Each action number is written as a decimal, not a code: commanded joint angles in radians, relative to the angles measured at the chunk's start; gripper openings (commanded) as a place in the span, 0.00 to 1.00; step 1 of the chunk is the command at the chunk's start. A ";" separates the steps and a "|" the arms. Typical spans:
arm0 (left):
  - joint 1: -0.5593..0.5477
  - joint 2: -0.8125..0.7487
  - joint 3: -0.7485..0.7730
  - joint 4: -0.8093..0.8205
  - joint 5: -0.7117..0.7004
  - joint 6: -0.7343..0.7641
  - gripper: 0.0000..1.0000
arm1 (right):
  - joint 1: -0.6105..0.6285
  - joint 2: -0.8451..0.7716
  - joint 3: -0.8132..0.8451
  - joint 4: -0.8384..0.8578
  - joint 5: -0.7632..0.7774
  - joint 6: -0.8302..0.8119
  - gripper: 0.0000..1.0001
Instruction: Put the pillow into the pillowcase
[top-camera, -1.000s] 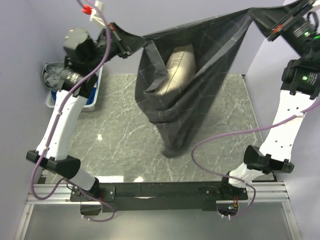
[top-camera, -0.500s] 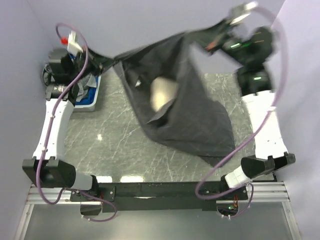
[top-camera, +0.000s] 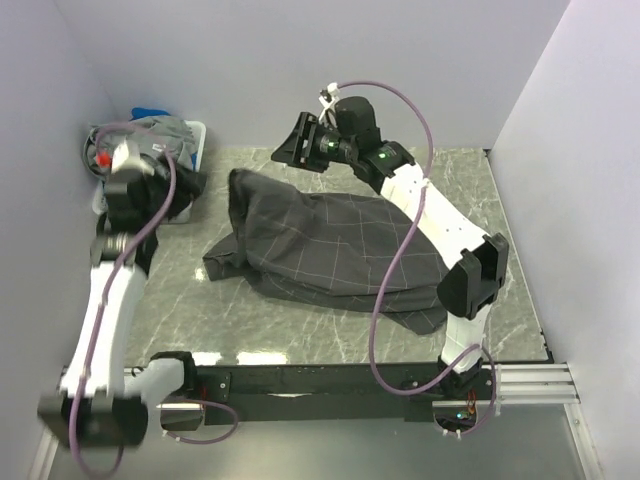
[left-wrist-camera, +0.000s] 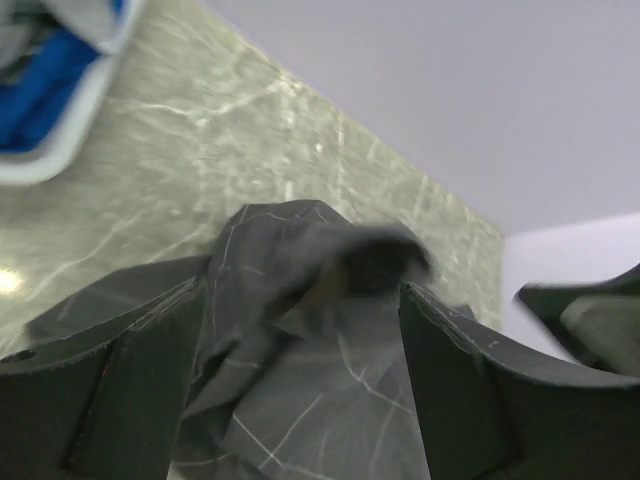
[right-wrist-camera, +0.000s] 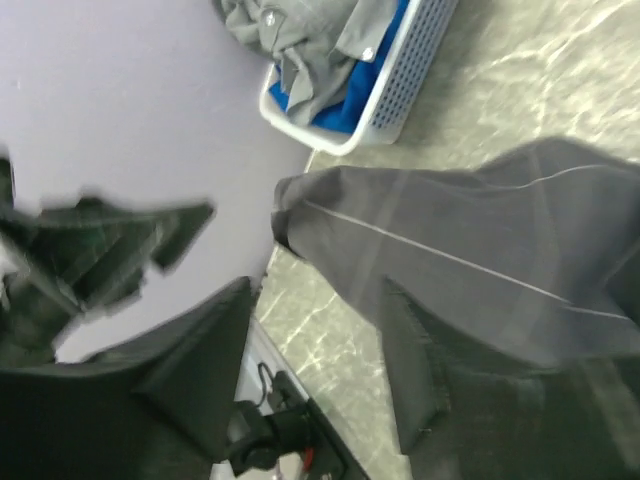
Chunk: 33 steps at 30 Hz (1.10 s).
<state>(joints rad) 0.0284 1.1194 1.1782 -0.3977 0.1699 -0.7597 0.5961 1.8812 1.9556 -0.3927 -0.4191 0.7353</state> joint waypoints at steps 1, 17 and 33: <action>-0.054 -0.171 -0.234 0.002 -0.249 -0.035 0.82 | -0.005 -0.108 0.006 -0.032 0.104 -0.106 0.66; -0.134 -0.273 -0.736 0.279 -0.161 -0.202 0.80 | 0.238 -0.798 -1.184 0.138 0.627 0.047 0.61; -0.380 0.152 -0.427 0.337 -0.230 -0.170 0.01 | -0.305 -0.448 -0.954 0.180 0.353 -0.101 0.26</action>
<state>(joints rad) -0.3626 1.2804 0.6079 -0.0082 0.0021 -0.9539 0.3870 1.2942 0.6998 -0.2333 -0.0364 0.7677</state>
